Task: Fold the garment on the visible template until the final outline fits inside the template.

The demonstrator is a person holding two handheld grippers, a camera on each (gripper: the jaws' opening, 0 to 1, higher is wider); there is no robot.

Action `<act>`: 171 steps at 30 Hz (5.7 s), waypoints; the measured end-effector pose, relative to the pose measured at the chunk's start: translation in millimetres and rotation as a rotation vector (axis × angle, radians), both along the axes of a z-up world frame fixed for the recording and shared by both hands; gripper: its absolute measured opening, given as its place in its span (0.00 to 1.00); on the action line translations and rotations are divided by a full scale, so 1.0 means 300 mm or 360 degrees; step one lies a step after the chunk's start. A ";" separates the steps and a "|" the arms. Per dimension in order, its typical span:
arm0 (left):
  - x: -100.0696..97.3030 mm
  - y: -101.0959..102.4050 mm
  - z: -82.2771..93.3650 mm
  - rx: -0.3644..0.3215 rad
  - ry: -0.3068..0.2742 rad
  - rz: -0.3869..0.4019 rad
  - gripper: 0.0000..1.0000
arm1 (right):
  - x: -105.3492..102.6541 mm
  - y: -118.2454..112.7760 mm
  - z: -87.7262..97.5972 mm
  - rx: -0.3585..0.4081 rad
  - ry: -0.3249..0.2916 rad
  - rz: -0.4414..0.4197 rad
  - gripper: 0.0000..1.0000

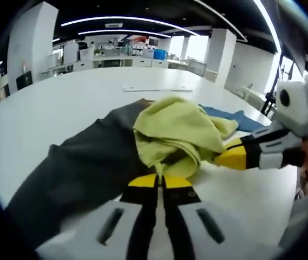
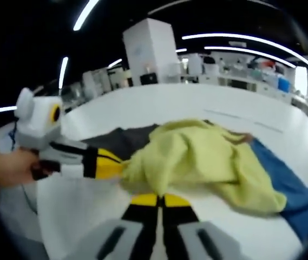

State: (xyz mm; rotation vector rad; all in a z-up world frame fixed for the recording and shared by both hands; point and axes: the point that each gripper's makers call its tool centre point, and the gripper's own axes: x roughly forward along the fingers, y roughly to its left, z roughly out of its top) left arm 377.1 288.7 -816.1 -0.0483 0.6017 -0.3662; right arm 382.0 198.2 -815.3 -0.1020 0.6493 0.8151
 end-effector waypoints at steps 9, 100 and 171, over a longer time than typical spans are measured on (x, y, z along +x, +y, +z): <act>-0.063 0.015 0.052 -0.0010 -0.0011 -0.0007 0.00 | -0.034 -0.107 0.051 -0.0019 -0.0032 -0.0002 0.00; -0.704 0.127 -0.017 0.0209 0.0511 -0.0010 0.00 | -0.612 -0.713 -0.038 -0.0333 0.0209 -0.0309 0.00; -0.578 0.040 0.078 0.0034 0.0130 -0.0158 0.99 | -0.209 -1.183 0.049 -0.0030 0.0200 -0.0997 0.64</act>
